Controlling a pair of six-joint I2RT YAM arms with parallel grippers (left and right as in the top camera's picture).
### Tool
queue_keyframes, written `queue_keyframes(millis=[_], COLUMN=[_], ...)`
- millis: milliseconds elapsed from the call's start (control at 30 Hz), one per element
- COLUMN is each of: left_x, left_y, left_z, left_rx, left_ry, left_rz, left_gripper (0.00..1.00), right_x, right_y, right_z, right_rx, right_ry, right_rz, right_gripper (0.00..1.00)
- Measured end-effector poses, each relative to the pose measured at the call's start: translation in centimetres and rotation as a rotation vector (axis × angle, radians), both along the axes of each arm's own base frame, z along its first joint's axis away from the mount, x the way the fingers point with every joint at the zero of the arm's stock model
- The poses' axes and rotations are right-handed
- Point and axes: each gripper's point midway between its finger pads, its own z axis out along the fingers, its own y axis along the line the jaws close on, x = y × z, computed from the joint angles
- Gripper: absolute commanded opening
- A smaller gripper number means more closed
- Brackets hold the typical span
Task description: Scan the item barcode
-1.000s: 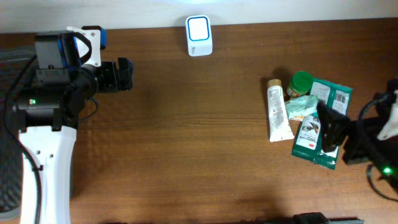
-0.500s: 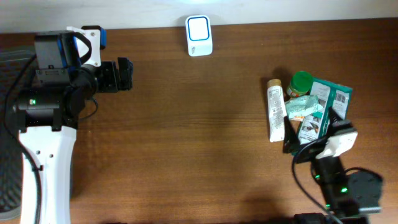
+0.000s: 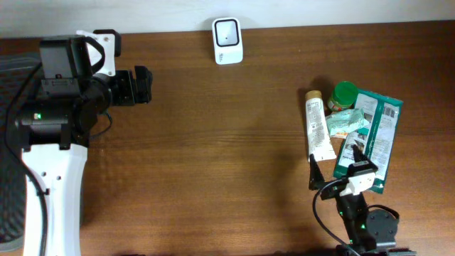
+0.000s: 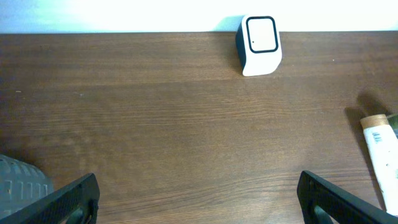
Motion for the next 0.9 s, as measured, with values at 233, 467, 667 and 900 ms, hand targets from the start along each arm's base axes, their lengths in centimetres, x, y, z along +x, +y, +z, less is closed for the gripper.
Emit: queue_keyframes(millis=[233, 467, 667, 900], left_x=[0.0, 0.0, 0.0, 0.0], left_y=[0.0, 0.0, 0.0, 0.0], left_z=[0.0, 0.0, 0.0, 0.0], left_rx=[0.000, 0.000, 0.000, 0.000], left_ry=[0.000, 0.000, 0.000, 0.000], left_rz=[0.000, 0.000, 0.000, 0.000], left_gripper=[0.99, 0.99, 0.99, 0.99], right_x=[0.1, 0.1, 0.1, 0.1], right_y=[0.0, 0.0, 0.0, 0.0], right_z=[-1.7, -1.7, -1.7, -1.7], right_rx=[0.000, 0.000, 0.000, 0.000], right_ry=[0.043, 0.043, 0.044, 0.043], right_rz=[0.001, 0.001, 0.001, 0.001], right_gripper=[0.98, 0.98, 0.98, 0.98])
